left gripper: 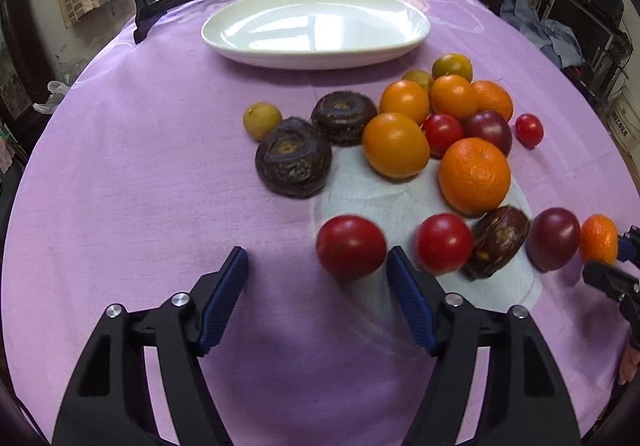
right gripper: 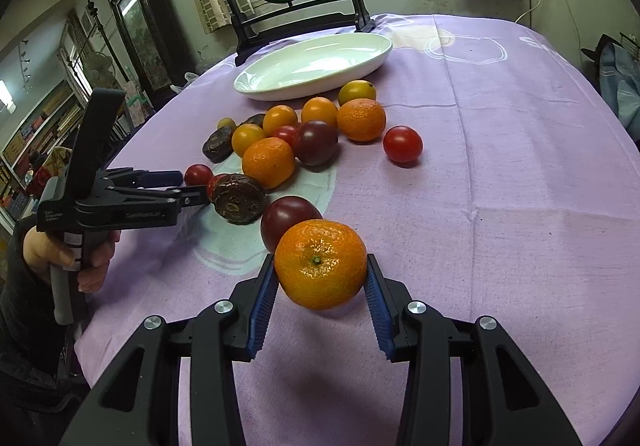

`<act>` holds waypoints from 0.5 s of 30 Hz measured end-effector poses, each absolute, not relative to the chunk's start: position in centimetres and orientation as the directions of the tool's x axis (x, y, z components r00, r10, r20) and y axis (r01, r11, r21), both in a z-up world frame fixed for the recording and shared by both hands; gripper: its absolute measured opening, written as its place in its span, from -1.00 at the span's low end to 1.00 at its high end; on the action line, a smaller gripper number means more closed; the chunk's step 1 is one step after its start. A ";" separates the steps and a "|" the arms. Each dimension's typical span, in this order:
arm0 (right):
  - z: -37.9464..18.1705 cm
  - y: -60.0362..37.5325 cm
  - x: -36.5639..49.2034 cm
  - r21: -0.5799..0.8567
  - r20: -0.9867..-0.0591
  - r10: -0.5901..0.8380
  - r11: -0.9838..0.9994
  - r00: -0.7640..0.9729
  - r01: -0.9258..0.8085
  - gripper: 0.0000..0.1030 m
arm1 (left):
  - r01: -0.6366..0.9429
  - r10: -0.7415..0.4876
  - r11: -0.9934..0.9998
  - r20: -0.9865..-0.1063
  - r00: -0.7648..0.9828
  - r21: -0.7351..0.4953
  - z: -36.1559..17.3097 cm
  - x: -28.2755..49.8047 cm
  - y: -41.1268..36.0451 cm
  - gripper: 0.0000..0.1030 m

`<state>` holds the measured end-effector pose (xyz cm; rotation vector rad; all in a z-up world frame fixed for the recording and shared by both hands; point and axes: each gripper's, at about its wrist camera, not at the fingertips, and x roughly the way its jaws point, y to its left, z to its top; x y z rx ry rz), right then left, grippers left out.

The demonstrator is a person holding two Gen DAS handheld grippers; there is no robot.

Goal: Organize fruits
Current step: 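Grasp the orange with the right tool while the left tool grasps a red tomato, then place the orange and red tomato onto the white plate with both tools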

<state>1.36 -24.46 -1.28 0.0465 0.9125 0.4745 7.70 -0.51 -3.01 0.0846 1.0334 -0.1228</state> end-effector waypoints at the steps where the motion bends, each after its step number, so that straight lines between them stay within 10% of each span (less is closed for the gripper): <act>1: -1.3 -24.3 1.4 0.234 -0.751 0.414 0.896 0.515 -0.378 -0.16 | 0.151 -0.068 0.988 -0.856 0.513 0.013 -3.0 7.7 -0.7 0.04; 3: -1.0 -24.0 1.4 0.227 -0.750 0.413 0.894 0.516 -0.386 -0.16 | 0.180 -0.097 0.984 -0.850 0.518 -0.002 -2.7 7.6 -1.1 -0.39; 15: 5.1 -19.5 6.2 0.083 -0.688 0.407 0.867 0.601 -0.492 -0.16 | 0.160 -0.190 0.980 -0.799 0.571 -0.118 3.5 10.5 0.8 -0.39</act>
